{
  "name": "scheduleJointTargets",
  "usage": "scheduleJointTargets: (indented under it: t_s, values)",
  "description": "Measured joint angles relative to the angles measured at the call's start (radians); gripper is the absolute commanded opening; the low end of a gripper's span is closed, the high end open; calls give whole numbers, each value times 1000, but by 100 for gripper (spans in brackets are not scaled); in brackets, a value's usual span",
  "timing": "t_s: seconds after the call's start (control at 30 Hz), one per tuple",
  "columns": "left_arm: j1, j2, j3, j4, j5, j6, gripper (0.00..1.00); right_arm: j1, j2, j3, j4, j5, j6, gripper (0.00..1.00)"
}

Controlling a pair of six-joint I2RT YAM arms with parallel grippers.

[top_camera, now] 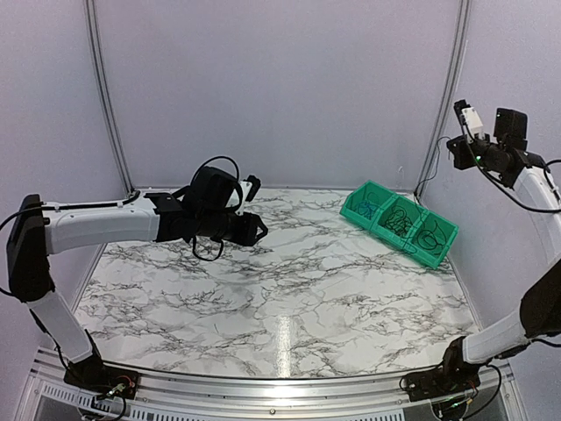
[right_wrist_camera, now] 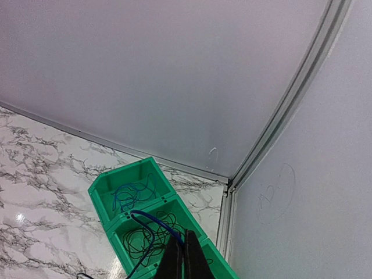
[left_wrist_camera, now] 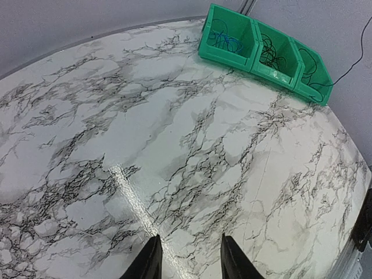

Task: Untangle the cables

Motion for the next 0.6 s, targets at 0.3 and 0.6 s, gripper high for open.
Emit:
scheduleJointTargets:
  t_s: [0.3, 0.6]
  values:
    - [0, 1, 2, 1, 18, 16, 36, -164, -42, 0, 0, -34, 9, 0]
    - [0, 1, 2, 1, 32, 16, 36, -206, -3, -54, 51, -23, -7, 0]
